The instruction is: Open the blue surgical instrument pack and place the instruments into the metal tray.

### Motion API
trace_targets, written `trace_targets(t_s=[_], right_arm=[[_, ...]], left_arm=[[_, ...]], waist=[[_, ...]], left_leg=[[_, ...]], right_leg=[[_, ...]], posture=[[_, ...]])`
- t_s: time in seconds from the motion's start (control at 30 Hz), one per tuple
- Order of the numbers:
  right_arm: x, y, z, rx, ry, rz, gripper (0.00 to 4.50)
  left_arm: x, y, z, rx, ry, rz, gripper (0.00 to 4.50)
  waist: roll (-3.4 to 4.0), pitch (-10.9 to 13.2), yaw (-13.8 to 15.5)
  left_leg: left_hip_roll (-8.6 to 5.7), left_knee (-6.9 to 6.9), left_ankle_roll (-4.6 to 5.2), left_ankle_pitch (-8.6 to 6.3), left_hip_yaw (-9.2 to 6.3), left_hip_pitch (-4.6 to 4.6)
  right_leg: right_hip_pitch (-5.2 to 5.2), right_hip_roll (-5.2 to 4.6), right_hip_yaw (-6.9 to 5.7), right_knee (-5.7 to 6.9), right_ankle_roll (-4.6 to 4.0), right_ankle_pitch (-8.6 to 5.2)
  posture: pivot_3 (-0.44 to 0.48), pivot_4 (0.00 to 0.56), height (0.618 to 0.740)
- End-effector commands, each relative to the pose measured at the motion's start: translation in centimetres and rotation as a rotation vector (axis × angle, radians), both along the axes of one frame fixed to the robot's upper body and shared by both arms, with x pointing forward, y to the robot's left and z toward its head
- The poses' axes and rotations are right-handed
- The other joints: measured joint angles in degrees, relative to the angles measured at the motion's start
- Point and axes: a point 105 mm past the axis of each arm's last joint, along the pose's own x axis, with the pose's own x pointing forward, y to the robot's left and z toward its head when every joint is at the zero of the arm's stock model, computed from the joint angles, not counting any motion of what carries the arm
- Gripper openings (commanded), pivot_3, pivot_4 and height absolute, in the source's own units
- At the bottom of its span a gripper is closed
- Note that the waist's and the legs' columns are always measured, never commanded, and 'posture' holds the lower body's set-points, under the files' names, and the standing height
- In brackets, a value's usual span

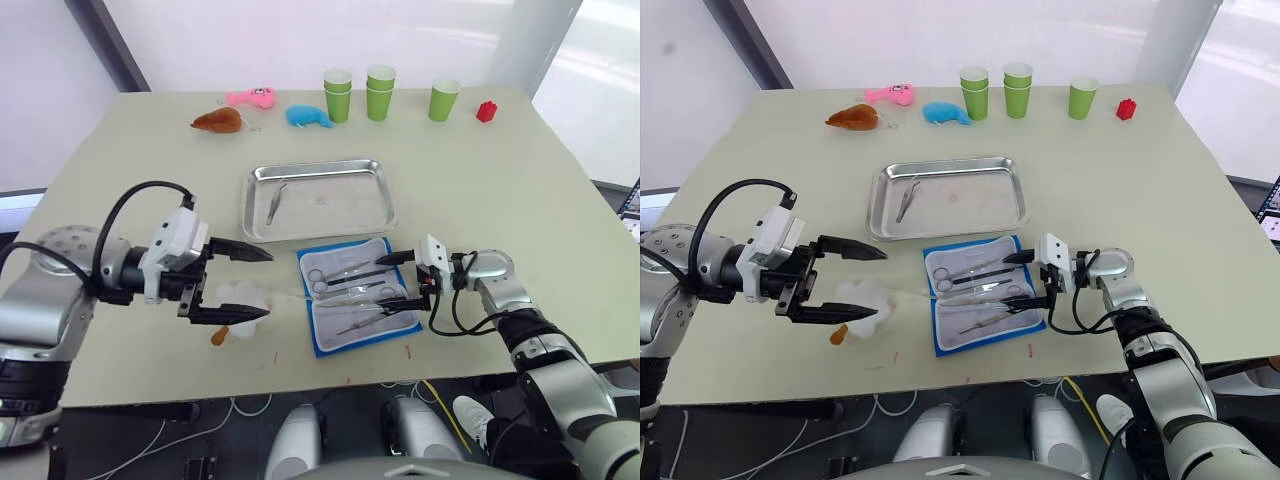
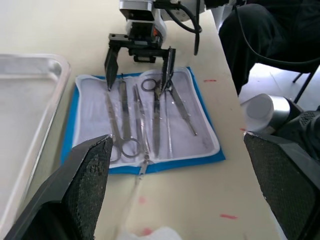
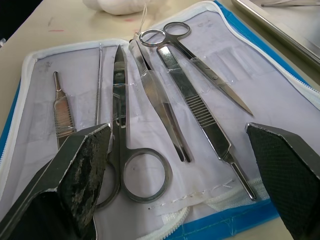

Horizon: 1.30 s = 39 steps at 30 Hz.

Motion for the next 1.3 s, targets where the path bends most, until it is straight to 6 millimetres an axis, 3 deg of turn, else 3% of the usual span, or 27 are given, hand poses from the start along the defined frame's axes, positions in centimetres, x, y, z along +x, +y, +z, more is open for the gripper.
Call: trace_targets(t_s=[0.03,0.1,0.33,0.5,0.8,1.3], right_arm=[[-2.5,-0.9,-5.6,-0.161,0.182,-0.003,4.50],[-2.5,-0.8,-5.7,-0.160,0.182,-0.002,4.50],[-2.4,-1.0,-5.6,-0.160,0.182,-0.006,4.50],[-2.3,-0.9,-5.5,-0.162,0.180,-0.007,4.50],[-2.2,-0.9,-5.4,-0.159,0.175,-0.011,4.50],[-2.1,-0.8,-5.4,-0.156,0.174,-0.014,4.50]], left_arm=[[1.0,-0.9,-0.6,0.017,-0.033,0.002,4.44],[1.7,-1.4,-0.9,0.009,-0.046,0.012,4.44],[3.9,-2.7,-2.5,0.022,-0.059,0.056,1.20],[5.5,-4.1,-3.9,0.033,-0.078,0.101,1.20],[6.5,-6.5,-6.8,0.007,-0.057,0.168,1.20],[7.6,-6.8,-9.9,0.023,-0.022,0.185,1.20]], waist=[[-0.01,0.0,0.0],[-0.05,0.0,0.0],[-0.17,-0.1,0.0],[-0.23,-0.1,0.0],[-0.26,-0.2,0.0],[-0.21,-0.2,0.0]], left_leg=[[0.00,0.00,0.00,0.00,0.01,0.00],[0.00,0.00,0.00,0.00,0.01,0.00],[0.02,-0.01,0.00,0.00,0.01,0.00],[0.01,-0.01,0.00,0.00,0.04,0.02],[0.01,0.00,0.00,0.00,0.02,0.01],[0.00,0.00,0.00,0.00,0.01,0.08]], right_leg=[[0.00,0.01,0.01,0.01,0.00,0.01],[0.00,0.04,0.00,0.01,0.11,0.11],[-0.04,0.13,0.00,0.03,0.00,0.19],[-0.03,0.14,0.03,0.04,-0.01,0.21],[-0.03,0.13,0.03,0.06,-0.01,0.23],[0.03,0.11,0.02,0.08,-0.02,0.24]], posture=[[0.000,0.150,0.740],[0.000,0.150,0.740],[0.000,0.150,0.740],[0.000,0.150,0.740],[0.000,0.150,0.740],[0.000,0.150,0.740]])
